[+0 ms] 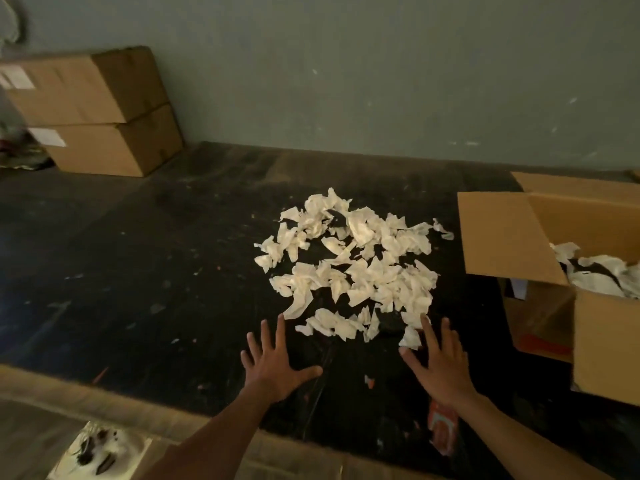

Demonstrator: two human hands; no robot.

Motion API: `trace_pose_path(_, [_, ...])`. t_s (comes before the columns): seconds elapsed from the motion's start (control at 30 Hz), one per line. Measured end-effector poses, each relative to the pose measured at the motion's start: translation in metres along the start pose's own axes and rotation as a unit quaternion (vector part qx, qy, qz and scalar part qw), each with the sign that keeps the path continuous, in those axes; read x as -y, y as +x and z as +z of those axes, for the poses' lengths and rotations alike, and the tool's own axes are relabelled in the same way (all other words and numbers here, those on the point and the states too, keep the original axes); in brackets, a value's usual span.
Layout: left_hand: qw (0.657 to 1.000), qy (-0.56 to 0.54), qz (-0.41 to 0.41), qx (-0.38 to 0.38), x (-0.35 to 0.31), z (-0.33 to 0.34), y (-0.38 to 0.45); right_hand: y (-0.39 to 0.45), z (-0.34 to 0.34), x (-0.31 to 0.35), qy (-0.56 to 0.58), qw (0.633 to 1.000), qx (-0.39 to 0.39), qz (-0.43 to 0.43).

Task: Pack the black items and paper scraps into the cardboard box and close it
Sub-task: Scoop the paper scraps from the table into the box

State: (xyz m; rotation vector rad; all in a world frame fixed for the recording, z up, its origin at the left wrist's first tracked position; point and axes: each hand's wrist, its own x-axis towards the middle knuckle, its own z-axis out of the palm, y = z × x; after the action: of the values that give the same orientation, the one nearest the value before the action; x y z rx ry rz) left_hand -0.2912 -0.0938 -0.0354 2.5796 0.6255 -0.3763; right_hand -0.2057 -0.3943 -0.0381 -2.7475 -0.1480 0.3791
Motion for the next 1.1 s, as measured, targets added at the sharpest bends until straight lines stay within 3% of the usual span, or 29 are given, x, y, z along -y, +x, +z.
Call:
trace_pose_path(0.1, [1.0,0.013,-0.001,0.004,0.009,0.017,0.011,0.019,0.011,-0.003,0.032,0.998,-0.017,0.044])
trace_pose_path(0.27, [0.997,0.036,0.054,-0.045,0.001,0.024,0.048,0.065,0.025,0.012,0.012,0.998,-0.048,0.044])
trace_pose_path(0.37, [0.992,0.067,0.086,-0.06,-0.008,0.018,0.077,0.094,0.029,0.028,-0.016,0.997,-0.077,0.019])
trace_pose_path(0.53, [0.988,0.091,0.108,-0.068,-0.025,0.01,0.123,0.131,0.033,0.052,-0.024,0.997,-0.061,-0.049])
trace_pose_path(0.7, [0.986,0.052,0.145,-0.06,-0.039,-0.003,0.157,0.158,0.039,0.092,0.053,0.991,-0.029,-0.123])
trace_pose_path(0.8, [0.981,0.037,0.169,-0.093,-0.037,-0.028,0.166,0.167,0.029,0.115,0.107,0.974,-0.14,-0.146])
trace_pose_path(0.87, [0.973,0.051,0.187,-0.129,-0.03,-0.049,0.175,0.177,0.016,0.126,0.124,0.953,-0.244,-0.131])
trace_pose_path(0.93, [0.971,0.048,0.177,-0.152,-0.023,-0.069,0.192,0.196,0.0,0.13,0.155,0.938,-0.298,-0.089])
trace_pose_path(1.1, [0.985,-0.001,0.054,-0.166,-0.018,-0.095,0.262,0.265,-0.047,0.111,0.171,0.921,-0.323,0.134])
